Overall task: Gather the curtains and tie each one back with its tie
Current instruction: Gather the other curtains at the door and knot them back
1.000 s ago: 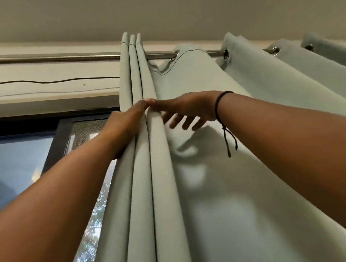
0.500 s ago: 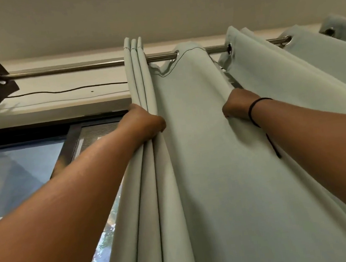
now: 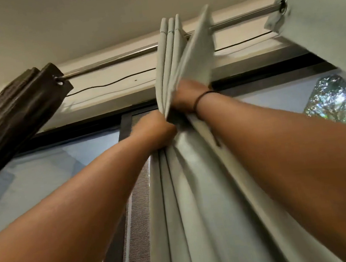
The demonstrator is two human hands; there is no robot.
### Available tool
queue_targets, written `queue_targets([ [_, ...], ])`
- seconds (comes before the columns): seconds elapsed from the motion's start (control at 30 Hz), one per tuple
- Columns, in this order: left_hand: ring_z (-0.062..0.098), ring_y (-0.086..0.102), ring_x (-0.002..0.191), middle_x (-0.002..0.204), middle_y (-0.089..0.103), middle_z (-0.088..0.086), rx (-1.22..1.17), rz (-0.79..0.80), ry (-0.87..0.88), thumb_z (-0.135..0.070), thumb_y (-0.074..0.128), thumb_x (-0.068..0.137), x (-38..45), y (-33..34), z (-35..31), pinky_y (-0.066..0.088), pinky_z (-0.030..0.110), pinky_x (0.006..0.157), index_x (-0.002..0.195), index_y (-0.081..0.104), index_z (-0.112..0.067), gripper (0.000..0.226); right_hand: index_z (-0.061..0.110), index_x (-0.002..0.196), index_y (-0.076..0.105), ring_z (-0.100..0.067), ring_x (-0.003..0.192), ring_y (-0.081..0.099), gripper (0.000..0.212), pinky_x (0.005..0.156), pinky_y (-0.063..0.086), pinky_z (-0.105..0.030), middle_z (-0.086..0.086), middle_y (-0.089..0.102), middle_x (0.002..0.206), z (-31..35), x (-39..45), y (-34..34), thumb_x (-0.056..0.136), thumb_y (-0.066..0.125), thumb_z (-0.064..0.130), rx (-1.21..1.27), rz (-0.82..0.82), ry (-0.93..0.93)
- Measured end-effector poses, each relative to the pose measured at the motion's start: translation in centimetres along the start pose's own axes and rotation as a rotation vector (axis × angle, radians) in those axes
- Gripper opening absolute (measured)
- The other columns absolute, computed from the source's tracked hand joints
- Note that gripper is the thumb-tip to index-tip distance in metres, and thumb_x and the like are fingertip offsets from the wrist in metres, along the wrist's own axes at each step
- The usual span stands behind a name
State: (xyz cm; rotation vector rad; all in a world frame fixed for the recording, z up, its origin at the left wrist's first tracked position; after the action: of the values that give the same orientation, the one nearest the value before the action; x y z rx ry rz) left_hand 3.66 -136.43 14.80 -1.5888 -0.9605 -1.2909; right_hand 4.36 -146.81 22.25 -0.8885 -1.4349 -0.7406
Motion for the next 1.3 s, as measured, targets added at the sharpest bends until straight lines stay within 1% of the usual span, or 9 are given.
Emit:
queue_targets([
  [0.13, 0.037, 0.063, 0.096, 0.102, 0.066, 0.023, -0.146, -0.084, -0.050, -0.015, 0.052, 0.080, 0.6, -1.8, 4.7, 0.049, 0.035, 0.074, 0.099, 0.064, -0.004, 0.024, 0.007, 0.121, 0.058, -0.030, 0.115, 0.055, 0.033, 0.083, 0.041, -0.029, -0.013, 0.058, 0.125, 7.7, 1.0, 2.4, 0.091, 0.048, 0.020, 0.080, 0.074, -0.116],
  [0.3, 0.034, 0.063, 0.092, 0.096, 0.066, 0.018, -0.288, -0.045, 0.009, -0.012, 0.052, 0.079, 0.4, 0.4, 5.3, 0.046, 0.029, 0.071, 0.094, 0.064, -0.009, 0.019, 0.002, 0.124, 0.056, -0.034, 0.119, 0.052, 0.036, 0.093, 0.042, -0.030, -0.020, 0.056, 0.129, 4.2, -0.5, 4.2, 0.092, 0.045, 0.011, 0.192, 0.052, -0.032],
  [0.43, 0.025, 0.064, 0.085, 0.091, 0.066, 0.009, -0.638, 0.042, 0.054, -0.017, 0.057, 0.069, -0.3, 4.9, 2.7, 0.055, 0.033, 0.074, 0.102, 0.060, -0.014, 0.033, 0.000, 0.121, 0.058, -0.034, 0.114, 0.054, 0.034, 0.089, 0.043, -0.029, -0.020, 0.059, 0.124, 0.6, -2.2, 4.8, 0.093, 0.042, 0.010, 0.321, 0.020, 0.089],
  [0.53, 0.022, 0.066, 0.077, 0.088, 0.065, 0.011, -0.998, 0.165, 0.067, -0.014, 0.054, 0.057, -1.2, 7.5, -0.3, 0.054, 0.025, 0.058, 0.115, 0.052, -0.012, 0.059, -0.001, 0.122, 0.055, -0.033, 0.112, 0.054, 0.036, 0.088, 0.042, -0.030, -0.019, 0.058, 0.121, -1.8, -3.4, 3.5, 0.099, 0.039, 0.022, 0.354, 0.011, 0.120],
  [0.6, 0.027, 0.066, 0.086, 0.087, 0.060, 0.011, -1.079, 0.141, 0.020, -0.016, 0.049, 0.056, -1.3, 8.6, -2.9, 0.053, 0.024, 0.061, 0.124, 0.043, -0.009, 0.069, 0.004, 0.109, 0.060, -0.024, 0.090, 0.057, 0.049, 0.073, 0.042, -0.029, -0.013, 0.060, 0.101, -3.3, -4.5, 2.2, 0.098, 0.038, 0.046, 0.347, 0.013, 0.128],
  [0.7, 0.034, 0.056, 0.106, 0.069, 0.041, 0.005, -1.067, 0.093, 0.043, -0.026, 0.041, 0.076, -1.5, 9.3, -7.2, 0.037, 0.025, 0.073, 0.119, 0.044, -0.001, 0.050, 0.013, 0.094, 0.060, -0.015, 0.077, 0.057, 0.054, 0.070, 0.044, -0.028, -0.004, 0.061, 0.090, -5.4, -5.7, 0.2, 0.081, 0.054, 0.065, 0.369, 0.042, 0.164],
  [0.77, 0.030, 0.055, 0.097, 0.075, 0.050, 0.012, -1.011, 0.109, 0.068, -0.006, 0.038, 0.092, -1.9, 10.2, -10.0, 0.038, 0.029, 0.074, 0.124, 0.048, 0.004, 0.035, 0.009, 0.113, 0.061, -0.023, 0.098, 0.061, 0.044, 0.078, 0.045, -0.026, -0.008, 0.063, 0.109, -7.4, -5.6, -1.3, 0.086, 0.061, 0.043, 0.264, 0.071, 0.172],
  [0.87, 0.031, 0.057, 0.094, 0.094, 0.057, 0.017, -0.850, 0.054, 0.102, 0.003, 0.037, 0.088, -1.9, 11.4, -13.0, 0.044, 0.035, 0.073, 0.107, 0.058, -0.003, 0.029, 0.001, 0.117, 0.058, -0.028, 0.094, 0.054, 0.030, 0.071, 0.041, -0.027, -0.018, 0.059, 0.121, -10.7, -5.7, -4.1, 0.093, 0.042, 0.011, 0.095, 0.061, 0.205],
  [1.3, 0.034, 0.052, 0.116, 0.122, 0.057, 0.024, -0.592, 0.124, 0.245, -0.002, 0.044, 0.091, -1.8, 13.6, -29.0, 0.039, 0.037, 0.090, 0.116, 0.057, 0.003, 0.029, -0.008, 0.108, 0.061, -0.035, 0.098, 0.058, 0.029, 0.072, 0.041, -0.032, -0.027, 0.061, 0.112, -23.4, -6.0, -13.5, 0.089, 0.045, 0.007, -0.029, 0.041, 0.198],
])
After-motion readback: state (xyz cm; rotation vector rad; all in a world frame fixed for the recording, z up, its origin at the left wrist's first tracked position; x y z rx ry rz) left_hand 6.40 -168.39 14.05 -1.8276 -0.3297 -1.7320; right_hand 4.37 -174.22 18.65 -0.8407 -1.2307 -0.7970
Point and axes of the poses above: each hand's wrist, its own x-axis towards the middle knuckle, its own y-axis out of the palm, z = x × y, the point moved 7 cm from there along x, towards the middle knuckle
